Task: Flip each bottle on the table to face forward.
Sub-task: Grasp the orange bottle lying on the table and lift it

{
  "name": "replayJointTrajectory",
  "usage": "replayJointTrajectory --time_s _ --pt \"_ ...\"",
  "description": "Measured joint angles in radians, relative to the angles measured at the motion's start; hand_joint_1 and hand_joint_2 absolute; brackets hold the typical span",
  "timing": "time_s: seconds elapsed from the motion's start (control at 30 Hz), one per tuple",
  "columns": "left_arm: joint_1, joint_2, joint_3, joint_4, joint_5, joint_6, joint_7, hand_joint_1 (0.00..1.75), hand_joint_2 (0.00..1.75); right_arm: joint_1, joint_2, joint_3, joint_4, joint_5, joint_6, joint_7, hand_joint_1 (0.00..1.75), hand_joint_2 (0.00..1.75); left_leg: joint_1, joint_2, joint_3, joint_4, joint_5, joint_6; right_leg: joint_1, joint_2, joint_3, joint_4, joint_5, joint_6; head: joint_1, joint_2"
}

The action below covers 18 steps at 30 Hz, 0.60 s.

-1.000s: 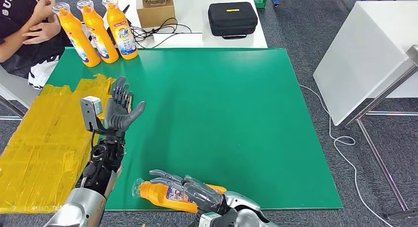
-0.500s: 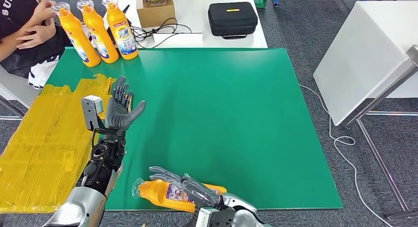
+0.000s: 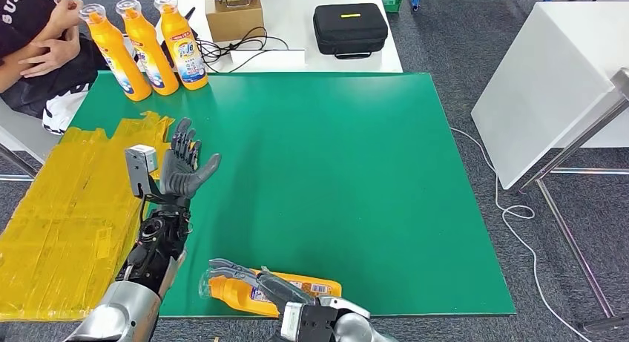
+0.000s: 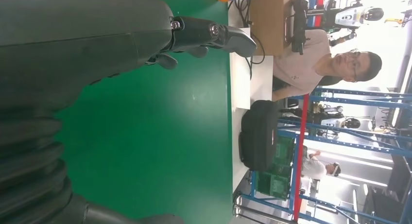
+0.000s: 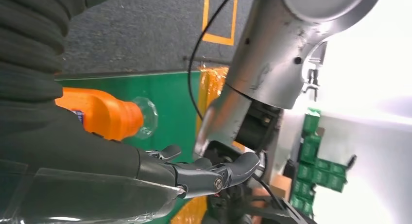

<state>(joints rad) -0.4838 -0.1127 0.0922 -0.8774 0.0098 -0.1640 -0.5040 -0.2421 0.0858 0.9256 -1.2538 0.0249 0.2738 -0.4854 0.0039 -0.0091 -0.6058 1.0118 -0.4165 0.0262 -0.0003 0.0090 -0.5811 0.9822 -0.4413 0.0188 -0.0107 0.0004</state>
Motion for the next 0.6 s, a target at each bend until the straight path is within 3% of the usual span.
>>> replayJointTrajectory --time_s 0.6 --pt "-0.032 0.0 -0.003 0.078 0.022 -0.003 -0.019 0.0 1.75 -0.053 0.059 0.027 0.22 -0.094 0.121 0.055 0.0 1.75 0.0 0.0 0.0 0.0 0.0 0.0 0.0 0.0 0.0 0.0 0.0 0.0 0.0 0.0"
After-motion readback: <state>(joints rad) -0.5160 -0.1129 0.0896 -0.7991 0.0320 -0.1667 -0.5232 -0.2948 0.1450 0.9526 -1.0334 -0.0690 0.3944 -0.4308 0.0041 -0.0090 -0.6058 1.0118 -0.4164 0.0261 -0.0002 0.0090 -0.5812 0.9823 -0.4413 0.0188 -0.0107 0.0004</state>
